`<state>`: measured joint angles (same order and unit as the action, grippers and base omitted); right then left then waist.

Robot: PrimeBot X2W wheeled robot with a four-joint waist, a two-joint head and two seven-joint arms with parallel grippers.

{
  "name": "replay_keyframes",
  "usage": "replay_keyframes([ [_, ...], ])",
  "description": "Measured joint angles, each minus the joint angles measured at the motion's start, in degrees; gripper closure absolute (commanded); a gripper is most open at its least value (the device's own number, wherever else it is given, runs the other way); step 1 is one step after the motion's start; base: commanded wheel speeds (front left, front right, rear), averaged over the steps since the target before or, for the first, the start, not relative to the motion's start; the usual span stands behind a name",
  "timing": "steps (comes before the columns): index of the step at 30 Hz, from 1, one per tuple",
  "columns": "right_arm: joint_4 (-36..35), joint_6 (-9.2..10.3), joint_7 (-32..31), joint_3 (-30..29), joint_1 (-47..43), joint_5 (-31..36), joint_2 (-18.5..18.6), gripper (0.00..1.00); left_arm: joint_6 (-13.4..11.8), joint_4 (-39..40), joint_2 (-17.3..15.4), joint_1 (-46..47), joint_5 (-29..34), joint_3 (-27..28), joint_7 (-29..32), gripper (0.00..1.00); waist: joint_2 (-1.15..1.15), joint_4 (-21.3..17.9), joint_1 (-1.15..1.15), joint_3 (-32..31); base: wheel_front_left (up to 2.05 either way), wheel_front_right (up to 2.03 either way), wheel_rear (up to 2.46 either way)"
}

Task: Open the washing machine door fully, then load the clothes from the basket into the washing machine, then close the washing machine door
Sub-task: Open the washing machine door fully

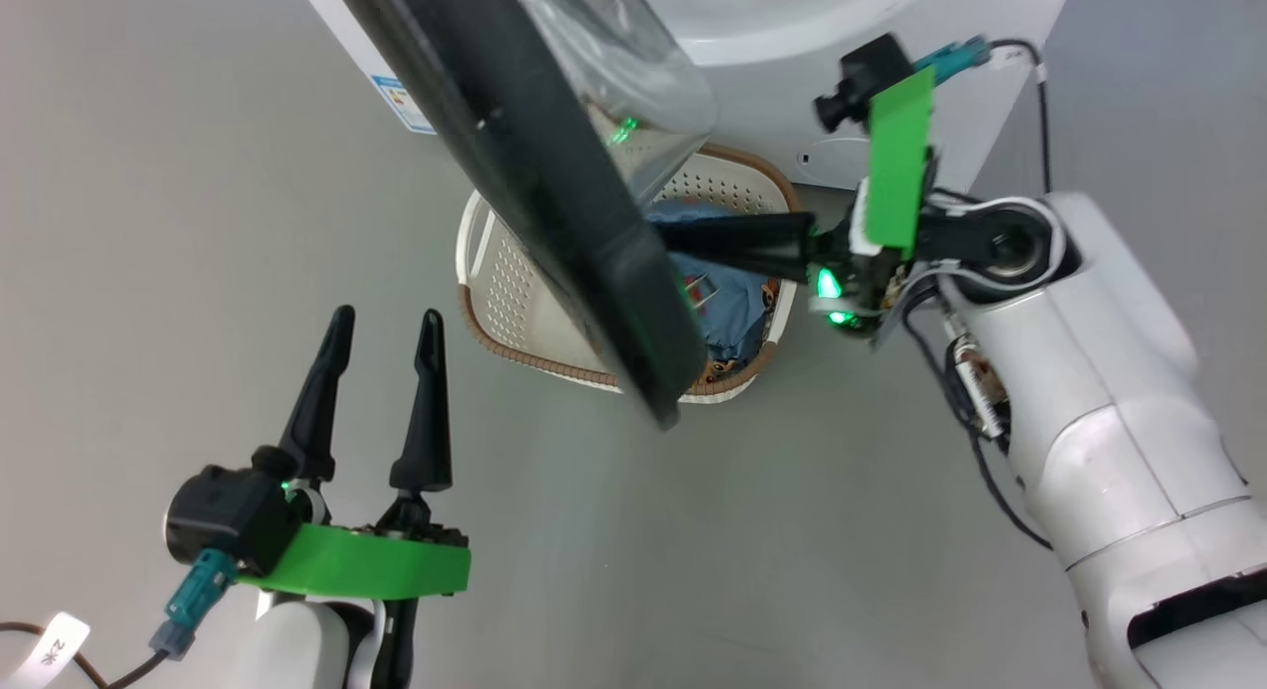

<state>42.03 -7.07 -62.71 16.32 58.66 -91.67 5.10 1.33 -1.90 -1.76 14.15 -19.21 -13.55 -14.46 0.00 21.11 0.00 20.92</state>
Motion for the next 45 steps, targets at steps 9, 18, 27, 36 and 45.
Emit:
replay_keyframes([
  [9, 1.0, 0.00, 6.0, 11.1, 0.0, -10.5, 0.2, 1.00, 0.0, 0.0, 0.0, -1.1, 0.1, 0.6, 0.0, 0.00, 0.00, 0.4, 0.00, -0.7, 0.00, 0.00, 0.00],
  [18, 1.0, 0.00, 11.2, 19.6, 0.0, -19.8, 0.1, 1.00, 0.0, -0.2, 0.0, -1.3, 0.8, 2.1, 0.0, 0.00, 0.00, 0.3, 0.00, -1.7, 0.00, 0.00, 0.00],
  [27, -0.1, 0.00, 14.7, 23.2, -0.5, -24.7, 0.3, 1.00, 0.2, -0.7, 0.0, -3.2, 2.0, 4.6, 0.0, 0.00, 0.00, -0.6, 0.00, -3.3, 0.00, 0.00, 0.00],
  [36, -3.8, 0.00, 18.5, 24.4, -4.2, -28.3, 2.2, 1.00, 1.0, -2.0, 0.0, -5.1, 3.3, 7.4, 0.0, 0.00, 0.00, -2.1, 0.00, -6.1, 0.00, 0.00, 0.00],
  [45, -9.2, 0.00, 22.8, 24.0, -11.0, -31.6, 4.6, 1.00, 2.5, -2.7, 0.0, -7.7, 5.6, 10.0, 0.0, 0.00, 0.00, -4.4, 0.00, -10.0, 0.00, 0.00, 0.00],
])
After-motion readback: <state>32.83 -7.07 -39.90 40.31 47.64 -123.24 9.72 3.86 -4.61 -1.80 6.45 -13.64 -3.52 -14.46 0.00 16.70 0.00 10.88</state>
